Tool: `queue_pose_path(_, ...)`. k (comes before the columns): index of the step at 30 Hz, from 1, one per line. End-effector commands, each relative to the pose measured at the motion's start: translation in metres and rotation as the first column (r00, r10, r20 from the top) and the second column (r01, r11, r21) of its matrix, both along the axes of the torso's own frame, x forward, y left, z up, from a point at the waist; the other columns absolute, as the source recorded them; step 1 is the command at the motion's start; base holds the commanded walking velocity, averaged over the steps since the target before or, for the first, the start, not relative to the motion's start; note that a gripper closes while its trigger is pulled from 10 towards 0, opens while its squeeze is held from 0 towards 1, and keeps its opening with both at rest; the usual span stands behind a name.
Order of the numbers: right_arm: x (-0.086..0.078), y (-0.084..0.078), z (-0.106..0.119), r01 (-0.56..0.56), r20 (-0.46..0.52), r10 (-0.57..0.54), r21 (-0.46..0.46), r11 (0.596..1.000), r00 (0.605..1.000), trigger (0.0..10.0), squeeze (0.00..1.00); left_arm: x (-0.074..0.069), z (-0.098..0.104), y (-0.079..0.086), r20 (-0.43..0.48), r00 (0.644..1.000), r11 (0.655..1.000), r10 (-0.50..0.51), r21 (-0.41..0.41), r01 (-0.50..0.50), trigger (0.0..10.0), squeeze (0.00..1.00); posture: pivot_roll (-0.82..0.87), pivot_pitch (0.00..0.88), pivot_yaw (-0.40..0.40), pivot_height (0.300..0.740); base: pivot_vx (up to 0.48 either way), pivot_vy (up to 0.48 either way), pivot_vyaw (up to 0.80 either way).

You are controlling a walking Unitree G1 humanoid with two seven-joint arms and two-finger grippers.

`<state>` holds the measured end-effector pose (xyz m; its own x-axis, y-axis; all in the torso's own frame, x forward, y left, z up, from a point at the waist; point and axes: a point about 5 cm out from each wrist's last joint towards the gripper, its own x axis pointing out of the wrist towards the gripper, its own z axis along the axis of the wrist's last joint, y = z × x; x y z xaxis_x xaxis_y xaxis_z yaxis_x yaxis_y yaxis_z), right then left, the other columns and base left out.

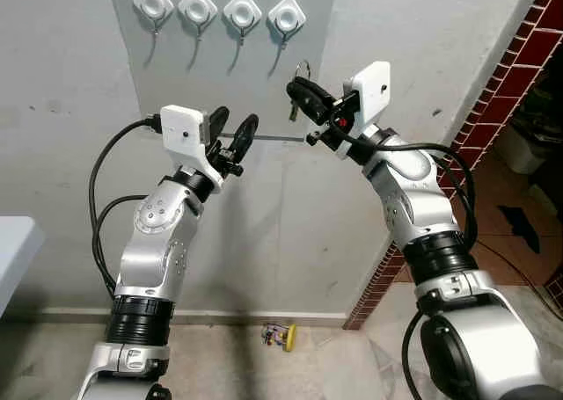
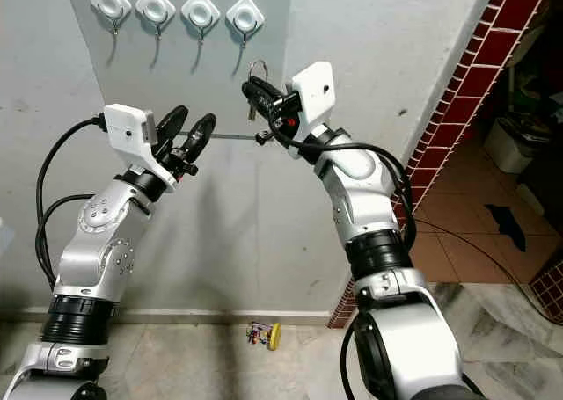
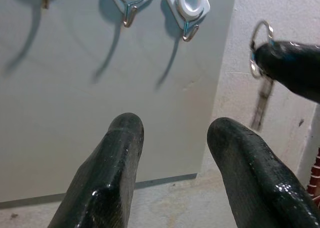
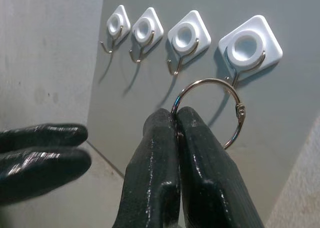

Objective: Hang keys on a hook

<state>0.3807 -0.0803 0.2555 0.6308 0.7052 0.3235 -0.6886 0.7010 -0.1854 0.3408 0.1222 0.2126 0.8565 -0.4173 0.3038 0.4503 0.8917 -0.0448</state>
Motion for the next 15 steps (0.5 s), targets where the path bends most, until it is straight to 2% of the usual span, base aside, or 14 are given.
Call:
queue_pose_path(1,0.003,0.001,0.010,-0.005,0.024,0.005,0.008,1.000,1.000,10.0,0.00,-0.002,0.006,-0.005,0.018,1.000,1.000,-0.016,0.003,0.016,10.0,0.00,-0.11,0.019,-0.072,0.724,0.000,0.000,0.00)
queue_pose_path(8,0.009,0.006,0.014,-0.045,-0.014,0.045,0.020,0.999,0.999,10.0,0.00,-0.004,0.006,-0.005,0.013,1.000,1.000,-0.020,0.007,0.020,10.0,0.00,-0.11,0.024,-0.070,0.724,0.000,0.000,0.00)
queue_pose_path(15,0.015,0.008,0.019,-0.005,-0.004,0.005,0.004,1.000,1.000,10.0,0.00,-0.007,0.006,-0.006,0.007,1.000,1.000,-0.027,0.009,0.027,10.0,0.00,-0.10,0.033,-0.071,0.724,0.000,0.000,0.00)
